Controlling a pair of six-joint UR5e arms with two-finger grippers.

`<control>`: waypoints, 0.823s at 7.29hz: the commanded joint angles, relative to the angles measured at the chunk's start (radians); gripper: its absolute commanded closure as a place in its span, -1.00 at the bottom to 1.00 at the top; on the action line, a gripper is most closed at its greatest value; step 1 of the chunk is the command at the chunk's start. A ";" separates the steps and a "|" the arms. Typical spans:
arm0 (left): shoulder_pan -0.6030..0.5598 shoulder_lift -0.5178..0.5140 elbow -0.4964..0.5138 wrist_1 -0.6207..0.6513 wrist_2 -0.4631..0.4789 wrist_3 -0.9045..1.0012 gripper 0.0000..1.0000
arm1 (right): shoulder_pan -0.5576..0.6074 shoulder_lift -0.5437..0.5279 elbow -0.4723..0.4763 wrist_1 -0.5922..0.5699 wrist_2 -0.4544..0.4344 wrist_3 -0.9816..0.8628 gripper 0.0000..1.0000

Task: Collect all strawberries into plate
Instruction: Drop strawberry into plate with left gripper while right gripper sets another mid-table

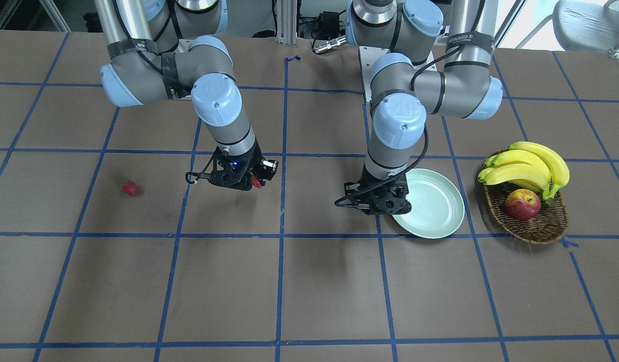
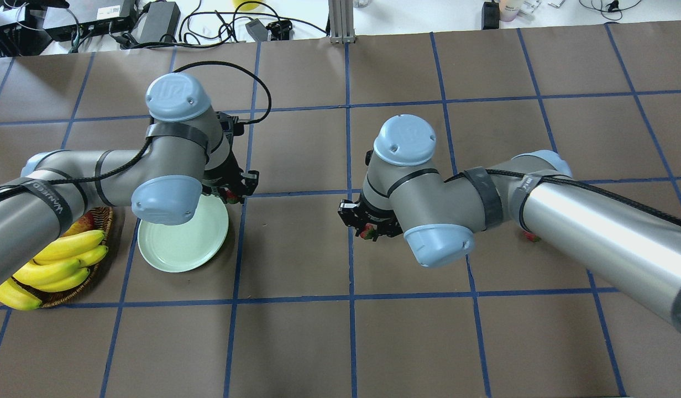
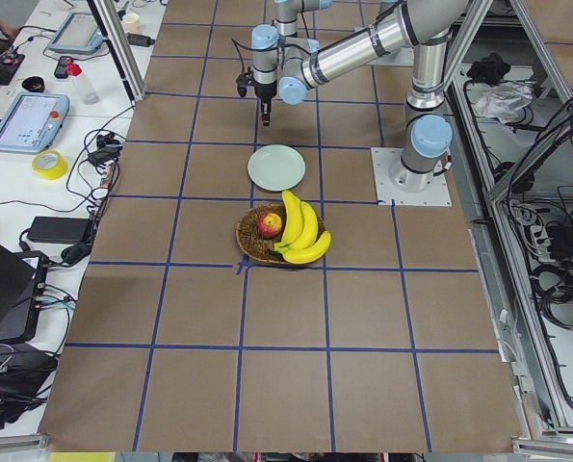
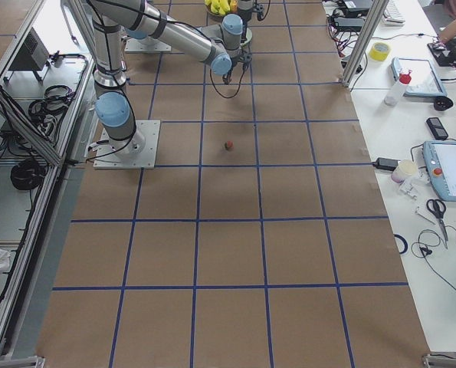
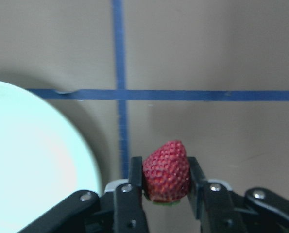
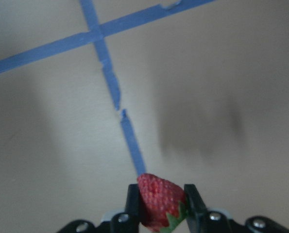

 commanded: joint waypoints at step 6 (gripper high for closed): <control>0.159 0.002 -0.049 0.010 0.003 0.238 -1.00 | 0.148 0.176 -0.169 -0.022 -0.011 0.181 -0.98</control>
